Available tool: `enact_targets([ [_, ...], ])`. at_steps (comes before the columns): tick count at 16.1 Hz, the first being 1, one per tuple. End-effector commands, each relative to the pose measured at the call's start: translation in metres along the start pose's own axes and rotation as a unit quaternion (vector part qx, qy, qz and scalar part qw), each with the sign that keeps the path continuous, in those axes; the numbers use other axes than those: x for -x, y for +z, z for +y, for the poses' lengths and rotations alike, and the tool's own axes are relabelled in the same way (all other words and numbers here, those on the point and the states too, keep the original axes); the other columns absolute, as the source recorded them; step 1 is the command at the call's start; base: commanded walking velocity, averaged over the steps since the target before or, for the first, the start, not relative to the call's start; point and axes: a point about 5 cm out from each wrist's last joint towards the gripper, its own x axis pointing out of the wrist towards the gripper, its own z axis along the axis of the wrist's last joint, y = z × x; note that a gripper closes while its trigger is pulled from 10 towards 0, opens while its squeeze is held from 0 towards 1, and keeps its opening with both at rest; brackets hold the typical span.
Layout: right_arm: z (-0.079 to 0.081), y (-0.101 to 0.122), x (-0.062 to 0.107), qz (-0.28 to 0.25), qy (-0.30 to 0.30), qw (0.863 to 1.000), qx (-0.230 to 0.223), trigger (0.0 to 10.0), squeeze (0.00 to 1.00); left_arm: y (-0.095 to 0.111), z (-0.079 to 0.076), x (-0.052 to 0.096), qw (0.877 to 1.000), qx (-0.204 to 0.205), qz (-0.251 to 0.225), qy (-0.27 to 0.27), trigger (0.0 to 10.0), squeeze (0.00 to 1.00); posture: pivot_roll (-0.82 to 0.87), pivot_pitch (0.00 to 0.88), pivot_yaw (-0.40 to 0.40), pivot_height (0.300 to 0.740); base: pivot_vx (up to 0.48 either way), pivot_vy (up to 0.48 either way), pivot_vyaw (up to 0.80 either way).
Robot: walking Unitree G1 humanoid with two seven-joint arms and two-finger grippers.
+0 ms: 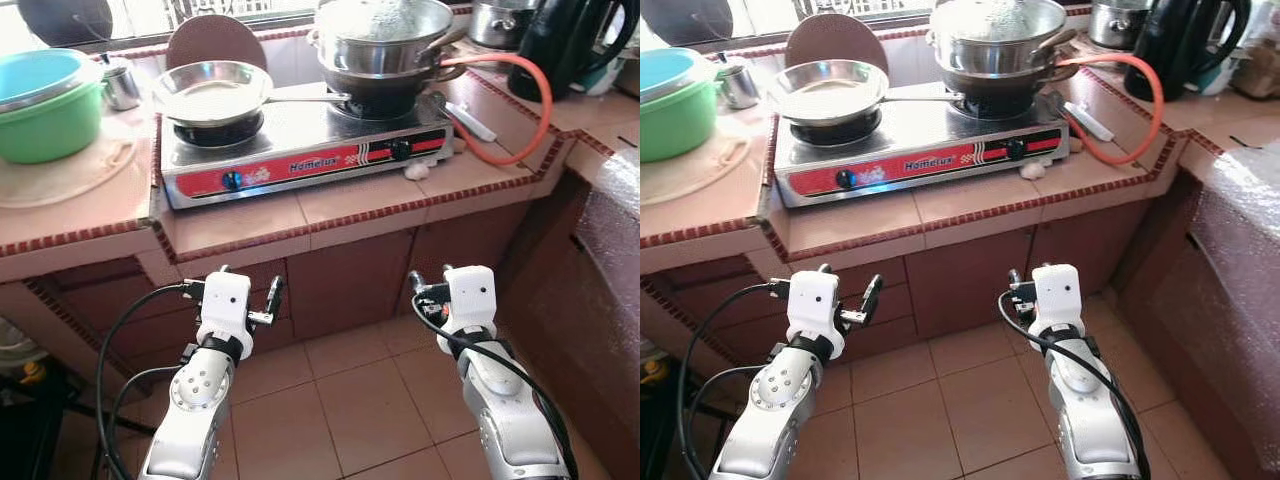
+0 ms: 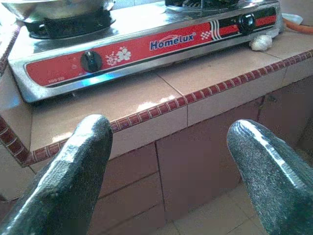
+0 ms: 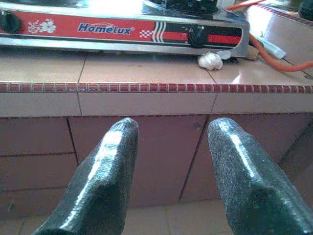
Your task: Kitchen organization
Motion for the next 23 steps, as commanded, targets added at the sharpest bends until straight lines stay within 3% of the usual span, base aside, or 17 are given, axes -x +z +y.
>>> enact_targets([
  [1, -0.0024, 0.0015, 0.0012, 0.0, -0.008, 1.0, -0.002, 10.0, 0.0, -0.0014, 0.0003, 0.0001, 1.0, -0.003, 0.002, -0.006, 10.0, 0.0, -0.2, 0.066, 0.081, 0.74, 0.0, 0.0, -0.76],
  [5, -0.0015, 0.0001, 0.0012, 0.0, -0.008, 1.0, -0.004, 10.0, 0.0, -0.0042, -0.0002, 0.0003, 1.0, -0.009, 0.011, -0.012, 10.0, 0.0, -0.19, 0.071, 0.085, 0.74, 0.0, 0.0, -0.73],
  [11, -0.0014, 0.0007, 0.0025, -0.003, -0.005, 1.0, -0.003, 10.0, 0.0, -0.0086, -0.0022, 0.0021, 1.0, -0.004, 0.021, -0.018, 10.0, 0.0, -0.19, 0.075, 0.082, 0.74, 0.0, 0.0, 0.0],
  [23, -0.0044, -0.0002, 0.0055, -0.001, -0.013, 1.0, 0.0, 10.0, 0.0, -0.0105, -0.0023, 0.0018, 0.999, -0.003, 0.027, -0.024, 10.0, 0.0, -0.2, 0.08, 0.088, 0.74, 0.0, -0.474, 0.0],
])
